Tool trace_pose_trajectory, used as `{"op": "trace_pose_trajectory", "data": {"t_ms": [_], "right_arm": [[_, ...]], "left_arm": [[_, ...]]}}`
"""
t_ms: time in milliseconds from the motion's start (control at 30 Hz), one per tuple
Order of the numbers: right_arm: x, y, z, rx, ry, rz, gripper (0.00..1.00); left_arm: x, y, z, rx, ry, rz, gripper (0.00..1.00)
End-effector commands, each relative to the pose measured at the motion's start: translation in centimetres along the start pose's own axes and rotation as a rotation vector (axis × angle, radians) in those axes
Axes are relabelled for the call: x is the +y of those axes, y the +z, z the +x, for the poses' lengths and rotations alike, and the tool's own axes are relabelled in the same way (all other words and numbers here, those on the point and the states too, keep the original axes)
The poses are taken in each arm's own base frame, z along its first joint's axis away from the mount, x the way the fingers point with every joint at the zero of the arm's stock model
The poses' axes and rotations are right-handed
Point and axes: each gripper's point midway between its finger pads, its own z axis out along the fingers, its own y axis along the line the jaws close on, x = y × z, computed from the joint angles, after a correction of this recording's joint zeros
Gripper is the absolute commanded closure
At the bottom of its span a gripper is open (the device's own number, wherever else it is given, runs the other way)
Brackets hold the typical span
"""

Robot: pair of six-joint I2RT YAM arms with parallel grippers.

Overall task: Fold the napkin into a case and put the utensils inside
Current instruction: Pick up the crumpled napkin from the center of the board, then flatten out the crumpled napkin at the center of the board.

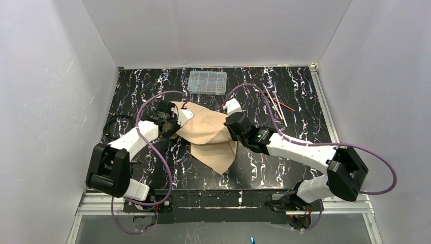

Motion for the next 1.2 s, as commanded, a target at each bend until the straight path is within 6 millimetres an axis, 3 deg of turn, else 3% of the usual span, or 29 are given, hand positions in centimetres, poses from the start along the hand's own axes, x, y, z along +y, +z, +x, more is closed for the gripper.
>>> {"op": "trace_pose_trajectory", "data": {"t_ms": [0,100,233,400,500,700,833,1067,1167], "right_arm": [[-1.8,-1.6,-3.0,-0.090,0.095,0.016,0.91],[-3.2,-2.5,-4.6,-0.132,0.138,0.023,0.92],[-4.4,-5.0,-8.1,-0.216,0.156,0.011,0.93],[-5.2,-10.0,-14.1,-0.337,0.144,-0.038,0.99],[-6.0,-13.6,-16.7,-0.396,0.137,-0.070,0.99],[-6.8,-20.6,-19.1,-0.484,0.153,-0.172,0.99],[-7.1,-24.2,-19.5,-0.515,0.166,-0.236,0.99],[-8.6,-30.5,-21.8,-0.641,0.202,-0.294,0.99],[-8.6,-31.3,-22.7,-0.663,0.205,-0.308,0.99]], "left_arm": [[1.0,-2.0,-2.6,-0.077,-0.024,-0.010,1.00],[1.6,-3.3,-3.2,-0.086,-0.028,-0.020,1.00],[3.4,-7.3,-5.6,-0.171,-0.025,-0.070,1.00],[4.9,-15.9,-9.8,-0.347,0.020,-0.096,1.00],[6.0,-21.2,-10.9,-0.408,0.053,-0.147,1.00],[6.4,-30.2,-10.9,-0.520,0.116,-0.247,1.00],[5.3,-34.8,-9.9,-0.609,0.145,-0.283,1.00],[3.3,-39.4,-8.7,-0.708,0.212,-0.290,1.00],[3.3,-40.5,-9.0,-0.730,0.214,-0.294,1.00]]}}
